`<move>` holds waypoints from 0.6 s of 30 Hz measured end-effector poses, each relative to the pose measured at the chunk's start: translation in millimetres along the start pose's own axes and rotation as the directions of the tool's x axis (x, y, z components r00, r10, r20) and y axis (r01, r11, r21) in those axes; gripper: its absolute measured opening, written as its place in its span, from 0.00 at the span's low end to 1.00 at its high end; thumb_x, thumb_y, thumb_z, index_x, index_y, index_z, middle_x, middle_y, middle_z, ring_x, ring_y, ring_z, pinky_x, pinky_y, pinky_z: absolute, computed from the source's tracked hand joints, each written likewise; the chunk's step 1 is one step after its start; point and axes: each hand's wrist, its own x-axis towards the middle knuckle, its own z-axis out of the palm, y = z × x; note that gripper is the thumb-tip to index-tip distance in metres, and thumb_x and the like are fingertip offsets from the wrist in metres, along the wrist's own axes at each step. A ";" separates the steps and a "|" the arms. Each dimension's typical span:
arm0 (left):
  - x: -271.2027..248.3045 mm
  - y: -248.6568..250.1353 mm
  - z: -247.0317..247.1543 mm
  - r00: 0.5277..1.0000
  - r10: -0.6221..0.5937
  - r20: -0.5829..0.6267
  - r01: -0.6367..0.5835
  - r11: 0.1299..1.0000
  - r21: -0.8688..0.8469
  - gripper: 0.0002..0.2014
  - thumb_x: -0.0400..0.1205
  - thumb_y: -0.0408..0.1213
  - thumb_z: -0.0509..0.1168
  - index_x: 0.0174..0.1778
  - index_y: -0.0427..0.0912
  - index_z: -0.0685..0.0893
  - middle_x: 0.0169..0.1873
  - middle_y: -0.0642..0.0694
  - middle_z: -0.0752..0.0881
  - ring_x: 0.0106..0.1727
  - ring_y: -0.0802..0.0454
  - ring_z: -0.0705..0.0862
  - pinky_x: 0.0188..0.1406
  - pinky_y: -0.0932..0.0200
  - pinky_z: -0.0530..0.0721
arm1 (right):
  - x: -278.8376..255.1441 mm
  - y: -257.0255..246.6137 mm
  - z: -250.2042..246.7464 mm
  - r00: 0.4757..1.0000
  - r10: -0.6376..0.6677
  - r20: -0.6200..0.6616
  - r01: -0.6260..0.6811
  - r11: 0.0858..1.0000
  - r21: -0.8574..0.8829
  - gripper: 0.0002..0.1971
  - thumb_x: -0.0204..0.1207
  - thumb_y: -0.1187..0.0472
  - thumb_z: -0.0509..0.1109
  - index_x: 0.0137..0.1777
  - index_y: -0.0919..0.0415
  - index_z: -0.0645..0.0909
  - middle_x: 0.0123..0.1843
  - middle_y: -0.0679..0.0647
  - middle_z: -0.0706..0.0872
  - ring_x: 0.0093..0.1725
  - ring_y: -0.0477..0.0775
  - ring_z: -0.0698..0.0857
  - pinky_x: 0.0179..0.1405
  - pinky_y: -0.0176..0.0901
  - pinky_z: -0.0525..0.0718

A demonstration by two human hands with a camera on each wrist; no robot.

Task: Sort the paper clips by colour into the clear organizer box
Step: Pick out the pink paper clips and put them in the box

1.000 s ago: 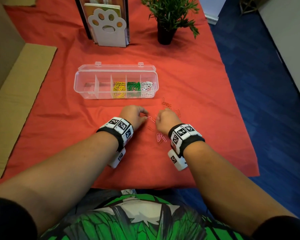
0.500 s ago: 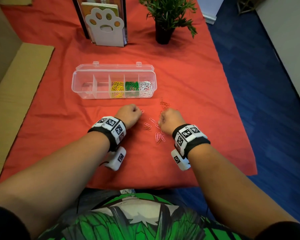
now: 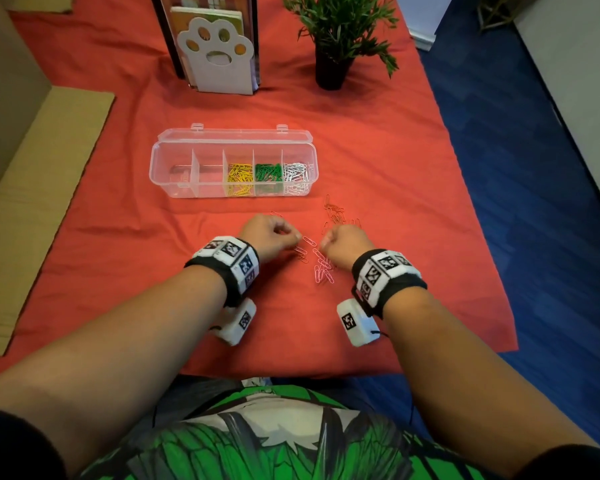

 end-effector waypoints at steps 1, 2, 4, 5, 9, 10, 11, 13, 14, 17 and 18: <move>-0.9 -1.7 1.8 0.998 0.067 0.010 -0.068 0.984 0.165 0.06 0.74 0.41 0.72 0.42 0.44 0.90 0.37 0.45 0.89 0.37 0.51 0.84 0.41 0.62 0.79 | -1.1 3.6 -4.0 1.000 0.024 -0.010 -0.023 0.993 0.119 0.09 0.77 0.63 0.63 0.35 0.56 0.79 0.40 0.53 0.85 0.46 0.54 0.84 0.40 0.37 0.78; -1.5 -2.6 3.6 0.993 0.115 0.022 -0.116 0.946 0.303 0.08 0.73 0.41 0.72 0.46 0.44 0.90 0.41 0.45 0.90 0.43 0.49 0.86 0.45 0.63 0.78 | -0.7 6.3 -6.8 0.999 0.037 -0.018 -0.033 0.981 0.191 0.12 0.77 0.63 0.64 0.32 0.54 0.76 0.40 0.51 0.84 0.45 0.52 0.83 0.39 0.36 0.75; -3.0 -2.0 5.7 0.986 0.167 0.025 -0.161 0.876 0.455 0.10 0.73 0.42 0.72 0.49 0.47 0.90 0.48 0.46 0.91 0.51 0.49 0.87 0.51 0.63 0.80 | -2.0 7.5 -9.4 0.999 0.029 -0.031 -0.024 0.989 0.145 0.12 0.77 0.63 0.64 0.31 0.54 0.76 0.42 0.52 0.84 0.46 0.52 0.84 0.42 0.36 0.74; -3.5 -1.5 7.3 0.983 0.184 0.026 -0.172 0.850 0.498 0.11 0.73 0.42 0.71 0.50 0.47 0.89 0.49 0.45 0.91 0.53 0.48 0.87 0.54 0.61 0.81 | -3.4 5.5 -8.3 0.999 0.014 -0.035 -0.012 0.999 0.050 0.10 0.77 0.62 0.65 0.34 0.56 0.80 0.45 0.55 0.85 0.49 0.55 0.85 0.44 0.37 0.77; -6.5 2.5 10.0 0.978 0.205 0.041 -0.190 0.793 0.579 0.12 0.74 0.40 0.70 0.52 0.47 0.88 0.51 0.44 0.90 0.55 0.47 0.86 0.57 0.60 0.80 | -8.6 -3.1 8.9 0.991 -0.111 -0.079 0.083 0.952 -0.294 0.16 0.76 0.56 0.68 0.57 0.69 0.81 0.63 0.64 0.77 0.61 0.64 0.81 0.61 0.48 0.81; -6.5 3.2 9.1 0.979 0.200 0.048 -0.190 0.793 0.578 0.12 0.74 0.39 0.69 0.53 0.47 0.88 0.51 0.45 0.90 0.55 0.47 0.86 0.57 0.60 0.80 | -9.9 -4.7 13.2 0.984 -0.149 -0.101 0.106 0.934 -0.342 0.17 0.75 0.58 0.70 0.58 0.69 0.80 0.64 0.64 0.76 0.62 0.65 0.80 0.62 0.50 0.81; -6.7 3.9 7.6 0.980 0.188 0.061 -0.189 0.794 0.579 0.13 0.73 0.37 0.69 0.53 0.46 0.88 0.52 0.45 0.90 0.56 0.47 0.86 0.58 0.61 0.80 | -11.0 -6.5 16.9 0.976 -0.184 -0.117 0.126 0.915 -0.384 0.16 0.74 0.62 0.70 0.59 0.70 0.80 0.63 0.64 0.75 0.63 0.65 0.79 0.62 0.52 0.81; -7.3 5.6 4.8 0.984 0.150 0.098 -0.179 0.788 0.590 0.15 0.71 0.35 0.69 0.54 0.47 0.88 0.52 0.46 0.90 0.56 0.48 0.86 0.59 0.61 0.81 | -12.5 -9.9 21.5 0.968 -0.222 -0.119 0.150 0.887 -0.436 0.16 0.73 0.68 0.66 0.61 0.71 0.78 0.63 0.64 0.74 0.63 0.66 0.77 0.61 0.55 0.80; -7.4 6.1 4.0 0.984 0.138 0.110 -0.176 0.785 0.593 0.15 0.71 0.34 0.68 0.53 0.48 0.88 0.52 0.46 0.90 0.56 0.48 0.86 0.59 0.60 0.81 | -12.8 -10.8 22.0 0.968 -0.227 -0.109 0.157 0.882 -0.444 0.17 0.73 0.69 0.65 0.62 0.72 0.77 0.64 0.64 0.74 0.63 0.67 0.77 0.61 0.55 0.80; -8.5 7.6 5.4 0.984 0.148 0.095 -0.176 0.784 0.596 0.13 0.72 0.36 0.68 0.52 0.48 0.88 0.51 0.45 0.90 0.55 0.46 0.86 0.57 0.59 0.82 | -7.1 -9.5 18.5 0.970 -0.229 -0.082 0.183 0.908 -0.378 0.15 0.73 0.68 0.63 0.59 0.71 0.79 0.63 0.65 0.76 0.62 0.66 0.79 0.61 0.51 0.79; -9.0 8.2 7.5 0.981 0.169 0.090 -0.189 0.771 0.608 0.12 0.73 0.38 0.67 0.51 0.47 0.88 0.51 0.44 0.90 0.55 0.45 0.85 0.56 0.58 0.81 | -3.9 -8.4 16.2 0.972 -0.221 -0.080 0.183 0.926 -0.331 0.14 0.74 0.66 0.63 0.56 0.70 0.80 0.61 0.66 0.78 0.60 0.65 0.81 0.61 0.49 0.79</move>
